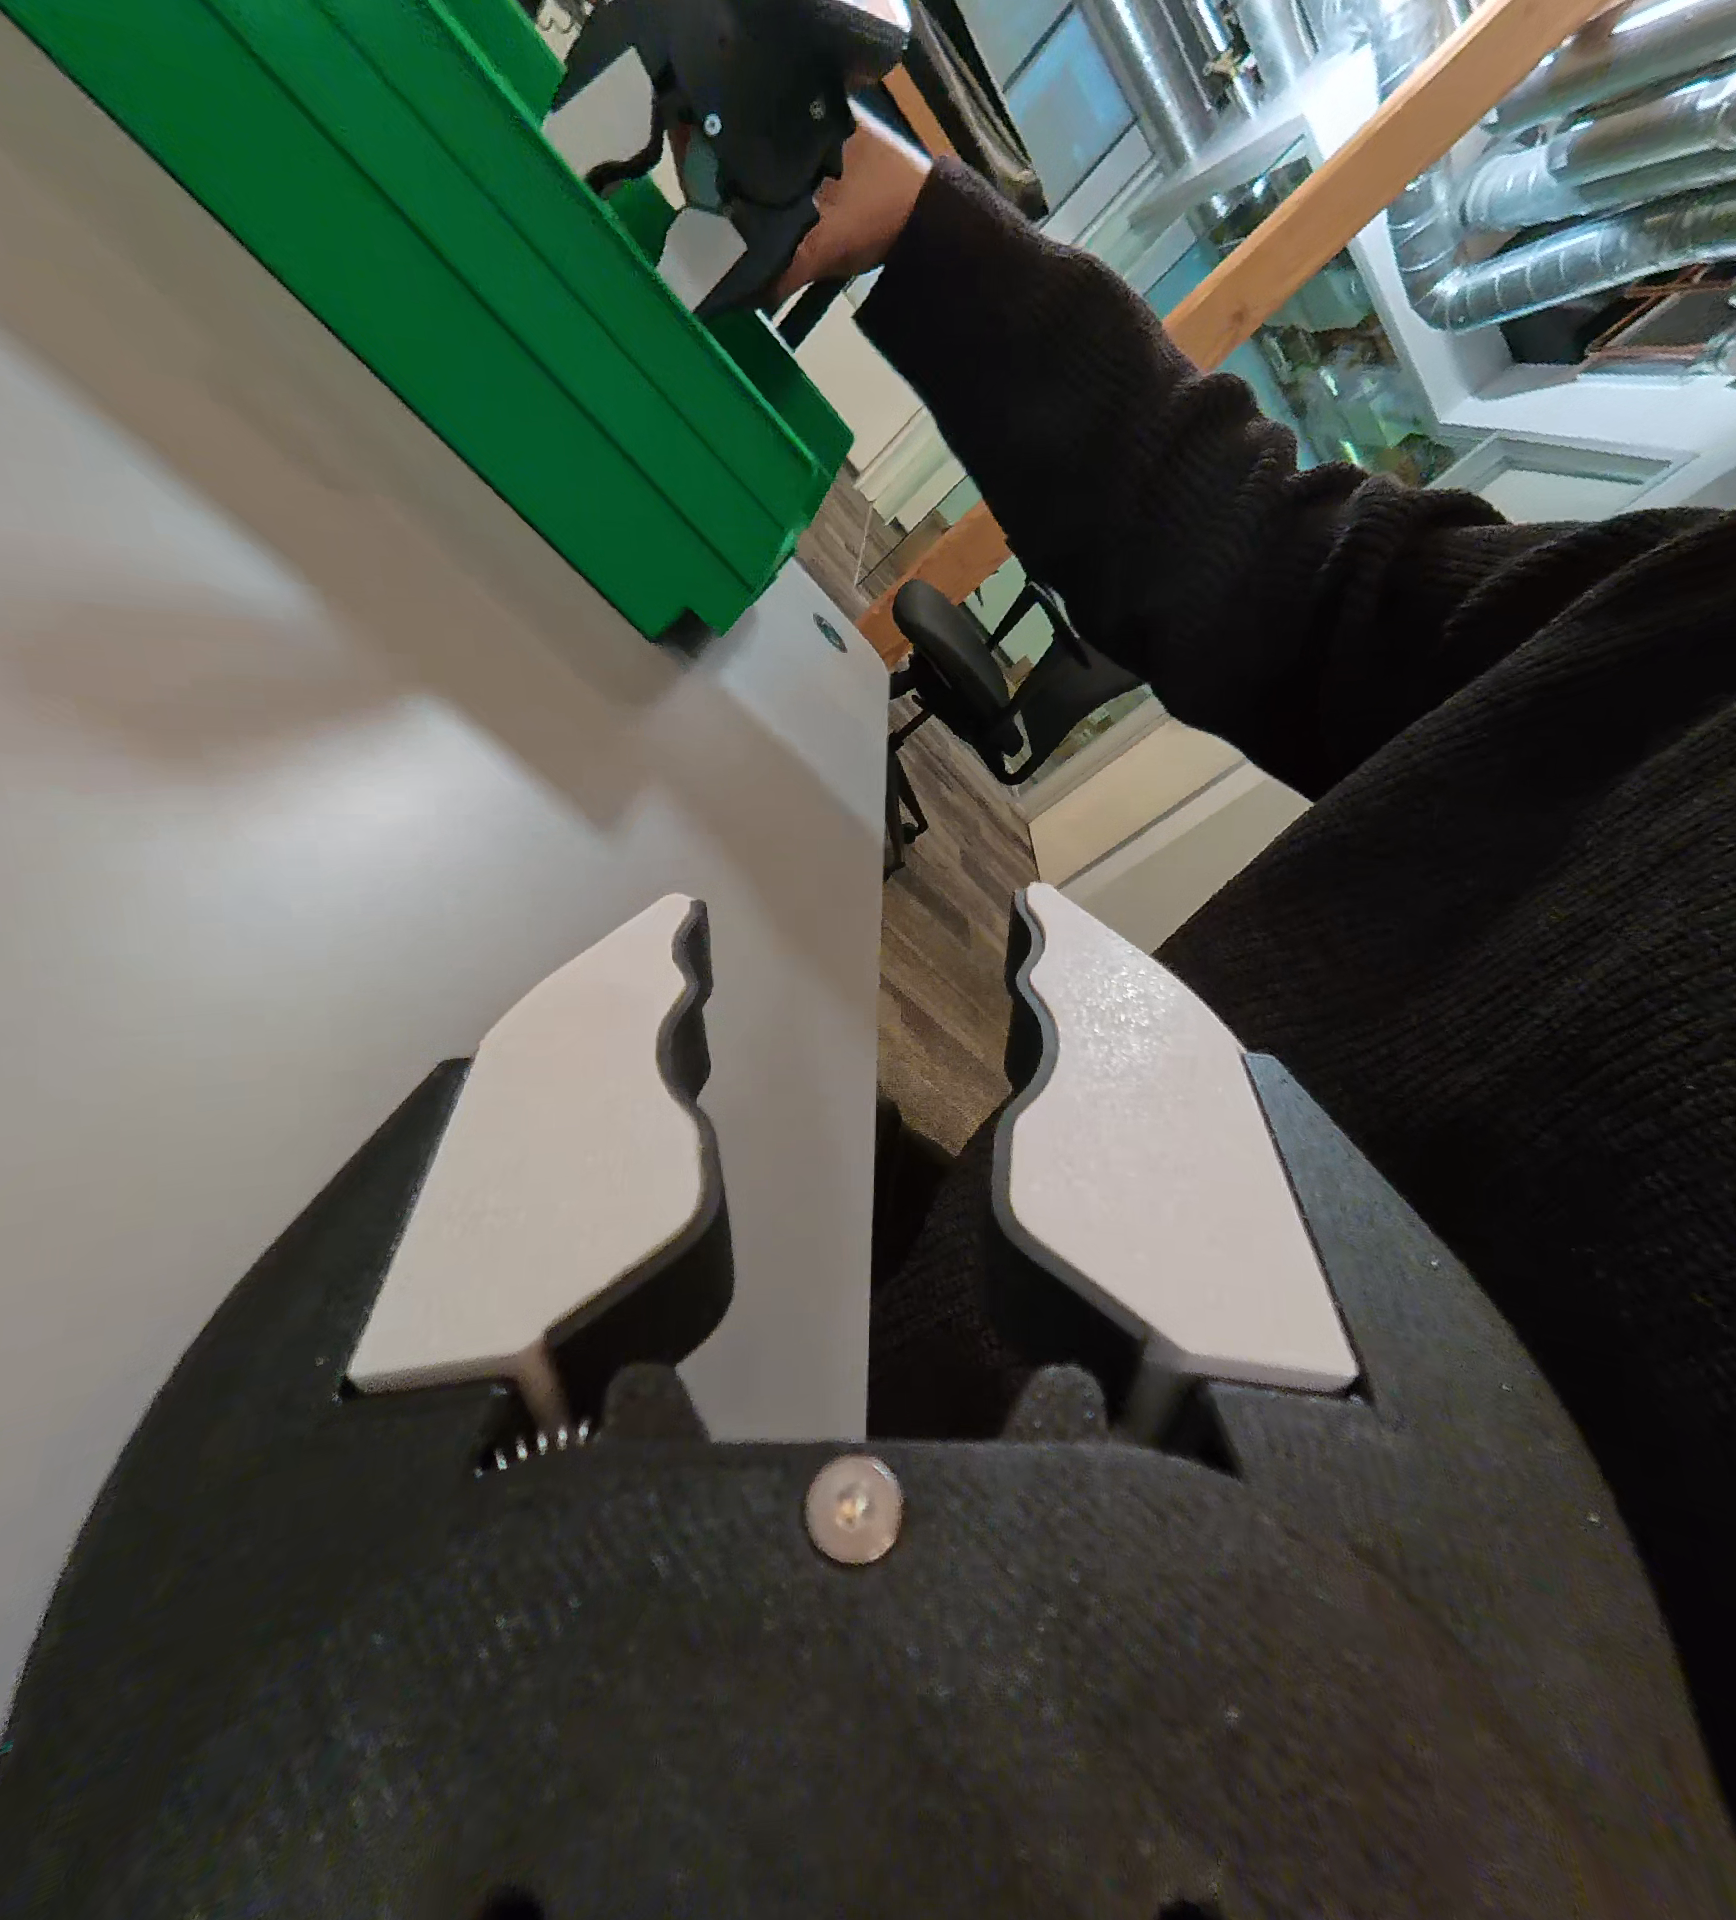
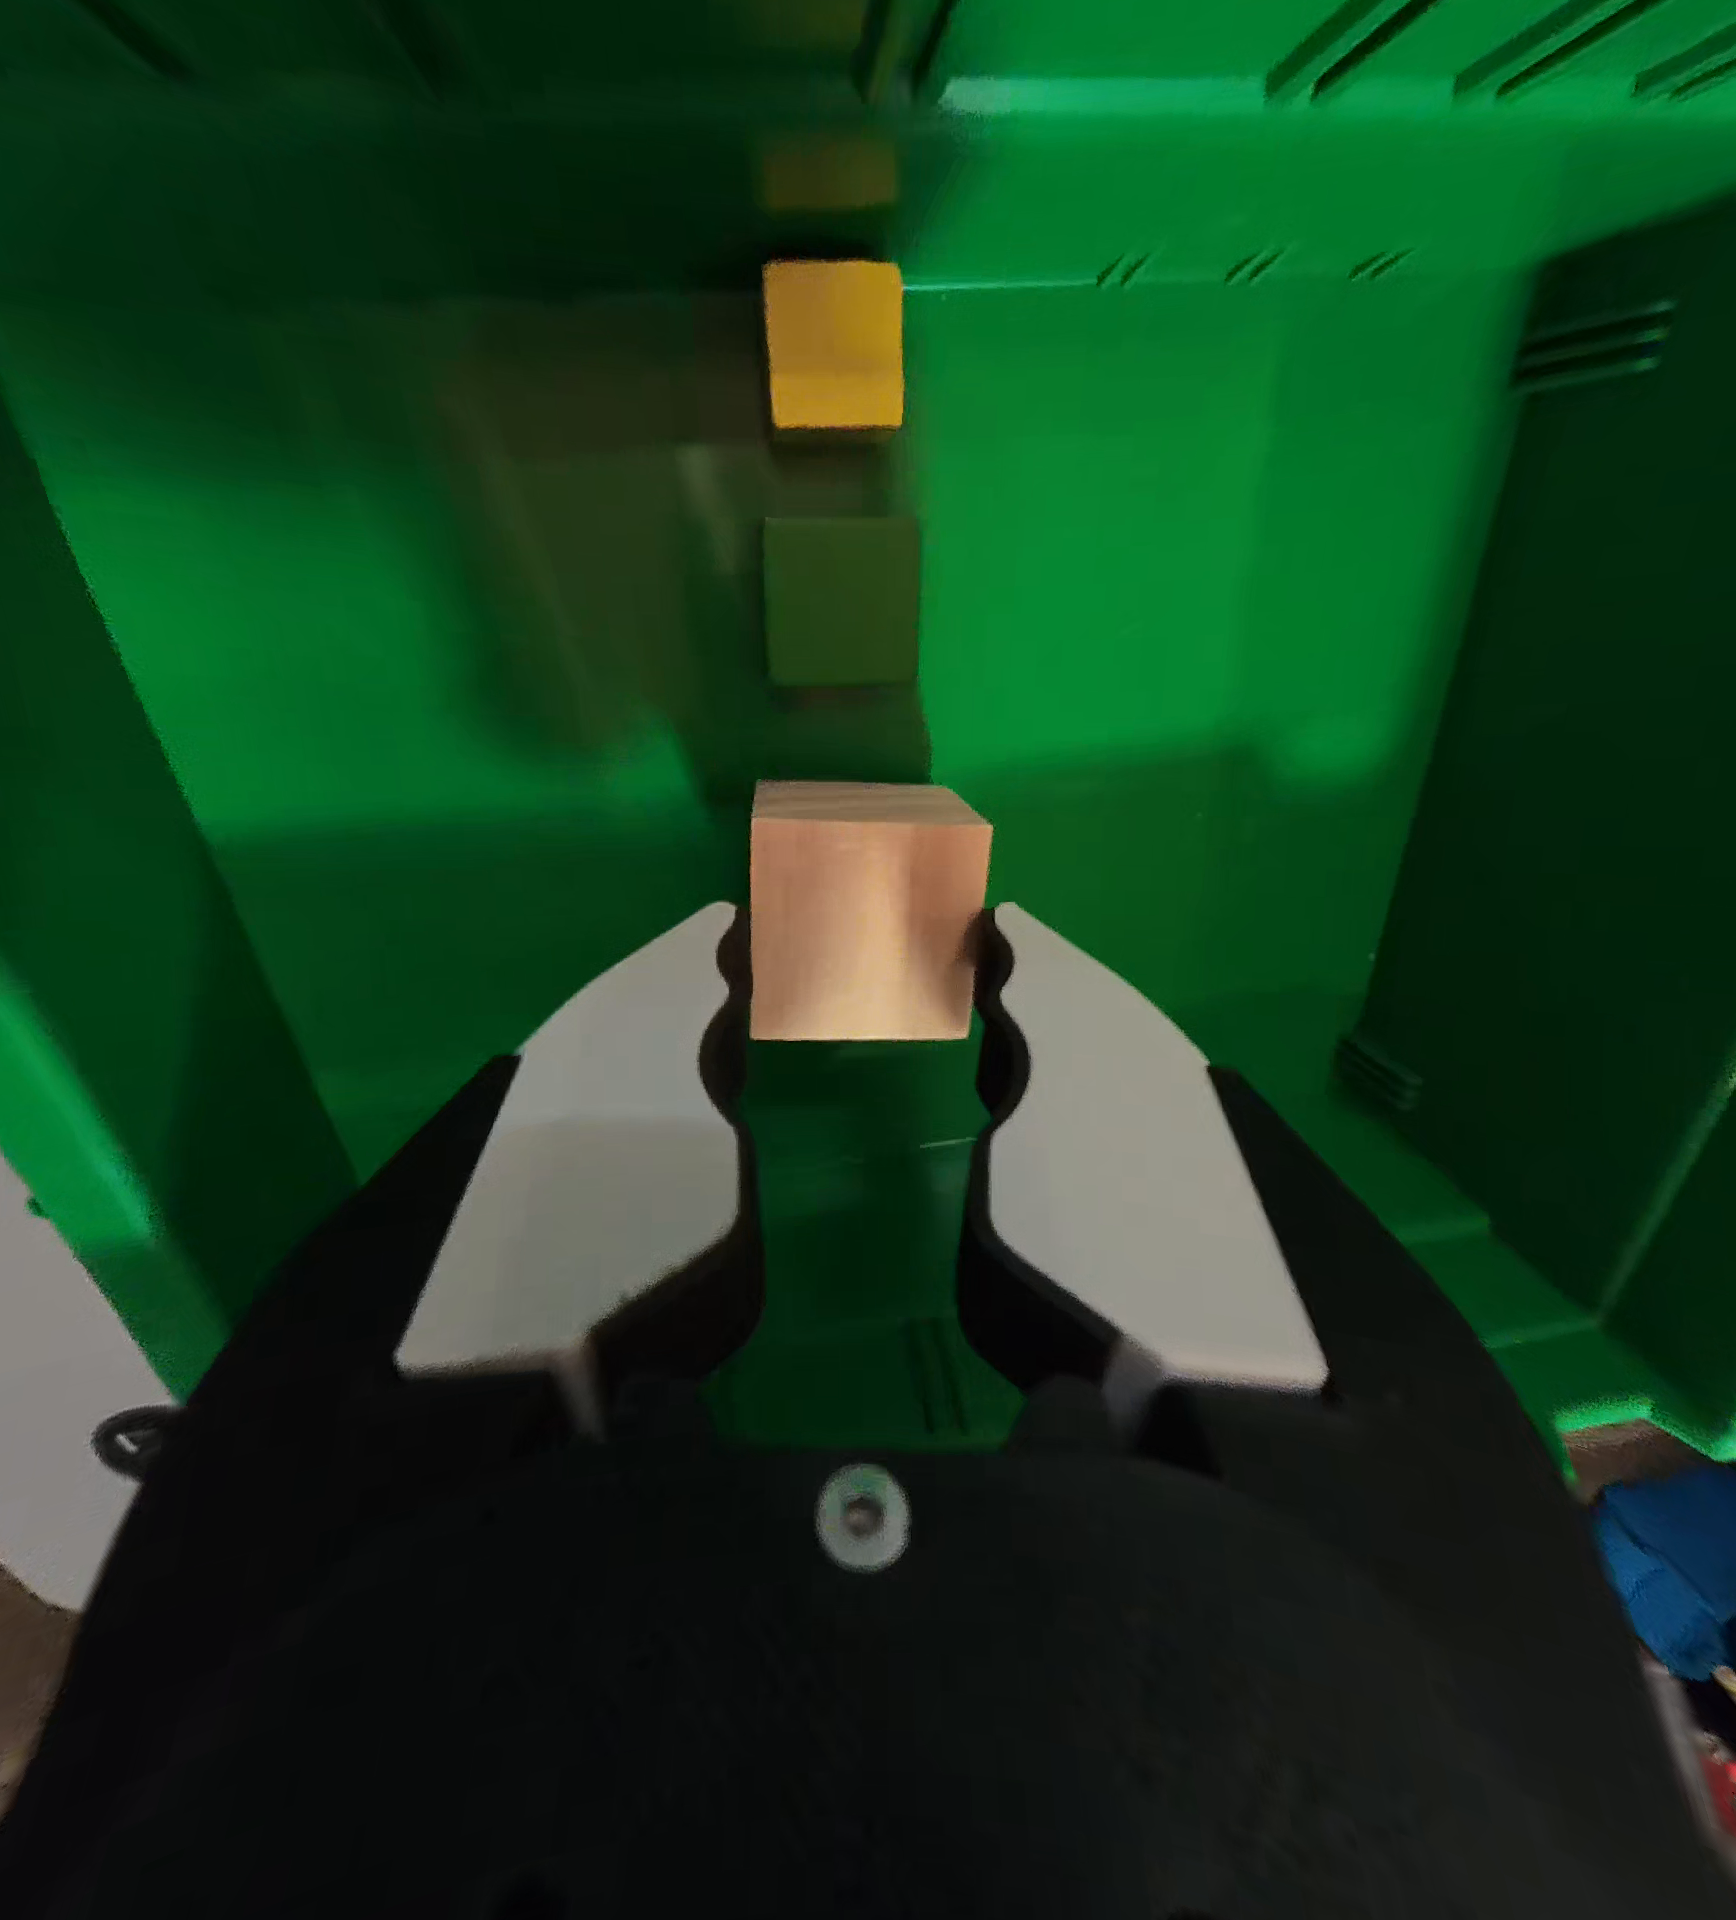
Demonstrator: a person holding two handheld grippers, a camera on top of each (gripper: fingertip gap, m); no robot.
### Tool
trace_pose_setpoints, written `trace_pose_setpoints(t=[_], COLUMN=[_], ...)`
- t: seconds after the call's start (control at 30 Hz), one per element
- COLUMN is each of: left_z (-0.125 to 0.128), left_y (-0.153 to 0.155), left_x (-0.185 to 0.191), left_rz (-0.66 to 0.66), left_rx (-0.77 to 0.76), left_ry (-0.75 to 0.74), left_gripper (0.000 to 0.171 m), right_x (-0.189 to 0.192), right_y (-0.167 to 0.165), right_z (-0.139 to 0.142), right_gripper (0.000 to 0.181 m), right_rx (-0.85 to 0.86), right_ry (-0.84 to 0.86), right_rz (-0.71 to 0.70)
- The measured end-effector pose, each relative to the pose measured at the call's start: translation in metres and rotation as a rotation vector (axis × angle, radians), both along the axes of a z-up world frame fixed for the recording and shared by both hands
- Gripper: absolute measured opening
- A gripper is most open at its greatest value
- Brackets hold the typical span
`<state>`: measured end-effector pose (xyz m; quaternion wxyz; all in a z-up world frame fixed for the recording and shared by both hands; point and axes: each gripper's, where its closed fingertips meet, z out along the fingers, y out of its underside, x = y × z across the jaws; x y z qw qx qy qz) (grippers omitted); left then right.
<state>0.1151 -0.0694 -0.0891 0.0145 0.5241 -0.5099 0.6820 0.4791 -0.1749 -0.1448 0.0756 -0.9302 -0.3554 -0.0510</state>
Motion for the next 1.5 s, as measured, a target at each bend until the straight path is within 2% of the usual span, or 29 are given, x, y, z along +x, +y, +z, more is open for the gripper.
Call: trace_pose_setpoints(t=[0.23,0.83,1.0,1.5], left_z=[-0.011,-0.009,-0.007,-0.007], left_y=[-0.006,-0.007,-0.006,-0.007], left_x=[0.003,0.004,0.004,0.003], left_rz=[-0.021,-0.019,-0.016,-0.024], left_rx=[0.012,-0.010,-0.017,-0.024], left_ry=[0.030,0.027,0.027,0.031], left_gripper=[0.056,0.055,0.055,0.055], right_x=[-0.005,-0.001,-0.003,0.006], right_y=[0.005,0.003,0.003,-0.004], right_z=[-0.002,-0.004,-0.005,-0.003], right_gripper=[0.042,0.043,0.052,0.048], right_rx=[-0.004,-0.041,-0.054,-0.099], right_ry=[0.044,0.012,0.009,-0.060], right_rz=[0.041,0.043,0.037,0.049])
